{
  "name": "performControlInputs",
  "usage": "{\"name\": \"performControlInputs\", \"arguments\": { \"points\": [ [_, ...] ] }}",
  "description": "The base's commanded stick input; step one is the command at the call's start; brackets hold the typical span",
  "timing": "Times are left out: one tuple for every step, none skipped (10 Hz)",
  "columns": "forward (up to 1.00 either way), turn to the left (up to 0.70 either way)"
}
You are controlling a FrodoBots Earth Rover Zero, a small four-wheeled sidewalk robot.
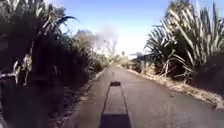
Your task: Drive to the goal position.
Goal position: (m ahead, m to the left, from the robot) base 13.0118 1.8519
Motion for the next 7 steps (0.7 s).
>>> {"name": "performControlInputs", "arguments": {
  "points": [
    [0.85,0.00],
    [0.85,0.00],
    [0.85,0.00],
    [0.85,0.00],
    [0.85,0.00],
    [0.85,0.00],
    [0.85,0.00]
  ]
}}
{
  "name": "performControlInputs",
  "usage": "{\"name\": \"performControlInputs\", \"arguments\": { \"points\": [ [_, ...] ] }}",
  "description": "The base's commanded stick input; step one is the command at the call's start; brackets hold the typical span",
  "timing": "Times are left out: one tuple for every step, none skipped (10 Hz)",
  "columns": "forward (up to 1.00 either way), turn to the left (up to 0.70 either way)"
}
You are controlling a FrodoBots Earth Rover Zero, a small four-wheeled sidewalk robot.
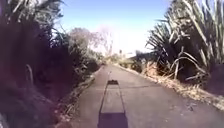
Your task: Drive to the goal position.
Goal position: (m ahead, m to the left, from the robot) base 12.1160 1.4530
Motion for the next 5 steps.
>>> {"name": "performControlInputs", "arguments": {
  "points": [
    [0.85,0.00],
    [0.85,0.00],
    [0.85,0.00],
    [0.85,0.00],
    [0.85,0.00]
  ]
}}
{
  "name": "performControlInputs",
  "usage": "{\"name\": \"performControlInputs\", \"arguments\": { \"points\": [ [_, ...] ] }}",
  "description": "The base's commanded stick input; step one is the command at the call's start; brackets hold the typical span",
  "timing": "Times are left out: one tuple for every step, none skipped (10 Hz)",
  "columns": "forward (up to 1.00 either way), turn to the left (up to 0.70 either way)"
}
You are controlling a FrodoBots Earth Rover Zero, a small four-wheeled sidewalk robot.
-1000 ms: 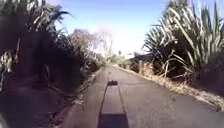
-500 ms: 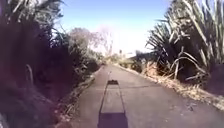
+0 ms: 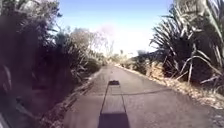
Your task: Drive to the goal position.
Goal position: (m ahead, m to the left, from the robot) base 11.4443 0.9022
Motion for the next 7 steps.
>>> {"name": "performControlInputs", "arguments": {
  "points": [
    [0.85,0.00],
    [0.85,0.00],
    [0.85,0.00],
    [0.85,-0.34],
    [0.85,-0.34],
    [0.85,-0.34],
    [0.85,0.00]
  ]
}}
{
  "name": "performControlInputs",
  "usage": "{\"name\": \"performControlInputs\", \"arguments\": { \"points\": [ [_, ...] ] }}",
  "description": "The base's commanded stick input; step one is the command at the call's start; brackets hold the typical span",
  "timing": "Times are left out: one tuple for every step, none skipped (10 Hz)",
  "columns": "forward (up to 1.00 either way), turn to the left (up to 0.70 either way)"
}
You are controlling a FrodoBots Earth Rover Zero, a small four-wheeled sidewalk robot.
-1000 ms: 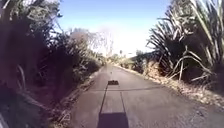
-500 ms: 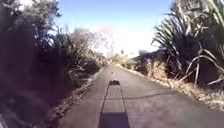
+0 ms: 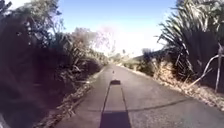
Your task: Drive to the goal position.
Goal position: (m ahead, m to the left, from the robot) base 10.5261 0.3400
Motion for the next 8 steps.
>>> {"name": "performControlInputs", "arguments": {
  "points": [
    [0.85,0.00],
    [0.85,0.00],
    [0.85,0.00],
    [0.85,0.00],
    [0.85,0.00],
    [0.85,0.00],
    [0.85,0.00],
    [0.85,0.00]
  ]
}}
